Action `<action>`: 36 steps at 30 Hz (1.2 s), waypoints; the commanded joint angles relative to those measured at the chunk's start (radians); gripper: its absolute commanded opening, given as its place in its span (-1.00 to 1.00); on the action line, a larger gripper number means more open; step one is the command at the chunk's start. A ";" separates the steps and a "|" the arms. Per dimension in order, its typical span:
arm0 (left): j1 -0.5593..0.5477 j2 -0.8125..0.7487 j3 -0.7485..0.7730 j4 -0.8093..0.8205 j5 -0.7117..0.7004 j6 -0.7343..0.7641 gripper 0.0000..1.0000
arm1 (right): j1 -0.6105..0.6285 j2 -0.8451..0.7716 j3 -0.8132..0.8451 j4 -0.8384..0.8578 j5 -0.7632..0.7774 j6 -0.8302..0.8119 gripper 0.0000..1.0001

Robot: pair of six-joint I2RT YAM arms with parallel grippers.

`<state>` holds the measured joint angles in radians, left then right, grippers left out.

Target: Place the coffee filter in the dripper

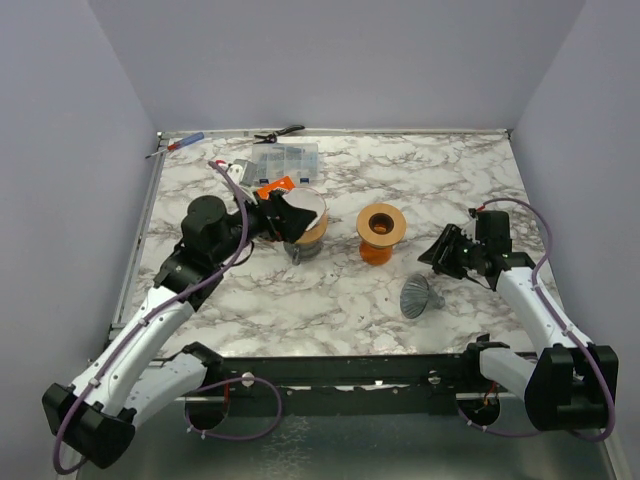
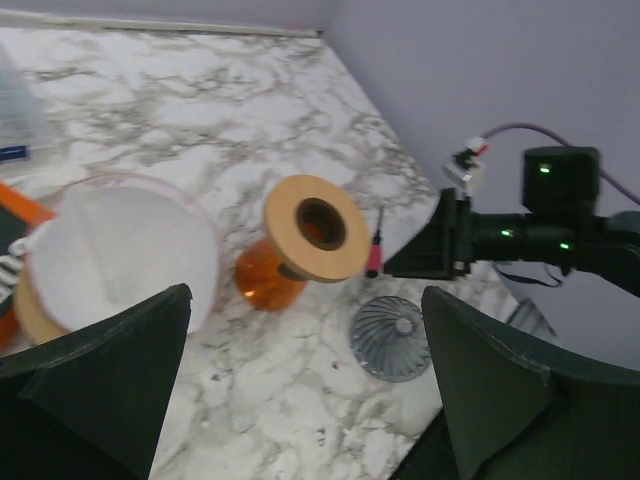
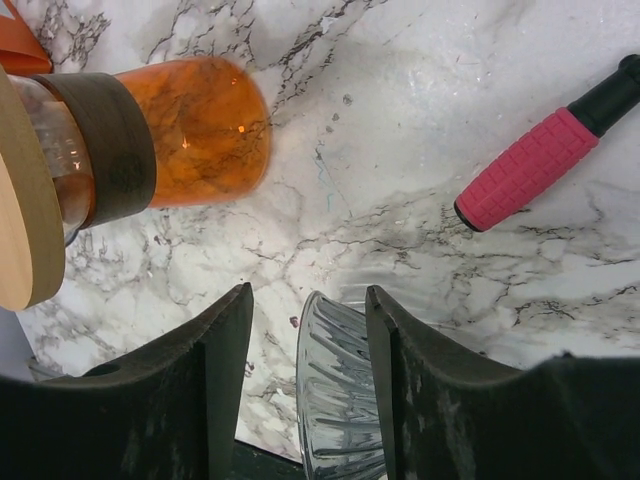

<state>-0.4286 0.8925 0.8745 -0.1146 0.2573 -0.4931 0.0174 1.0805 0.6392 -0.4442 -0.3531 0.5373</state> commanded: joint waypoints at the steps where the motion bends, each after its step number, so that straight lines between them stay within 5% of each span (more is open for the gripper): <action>1: -0.187 0.009 -0.064 0.218 0.023 -0.127 0.98 | -0.007 -0.001 0.036 -0.006 0.037 -0.018 0.08; 4: -0.341 0.071 -0.093 0.297 -0.044 -0.135 0.96 | -0.007 0.006 0.049 -0.016 0.045 -0.024 0.20; 8: -0.544 0.232 -0.076 0.337 -0.154 -0.089 0.94 | -0.008 0.010 0.059 -0.025 0.054 -0.024 0.63; 13: -0.698 0.447 -0.055 0.455 -0.176 -0.013 0.86 | -0.009 0.006 0.055 -0.024 0.055 -0.009 0.81; 18: -0.732 0.614 -0.056 0.615 -0.111 0.027 0.57 | -0.011 0.015 0.056 -0.025 0.052 -0.002 0.82; 27: -0.749 0.824 -0.006 0.833 -0.083 0.085 0.49 | -0.011 0.018 0.056 -0.023 0.041 0.000 0.78; 36: -0.761 1.022 0.084 0.934 -0.006 0.031 0.19 | -0.011 0.019 0.067 -0.035 0.046 -0.003 0.77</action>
<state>-1.1740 1.8668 0.9325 0.7242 0.1963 -0.4404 0.0113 1.0943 0.6762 -0.4580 -0.3202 0.5316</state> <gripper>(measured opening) 0.624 0.887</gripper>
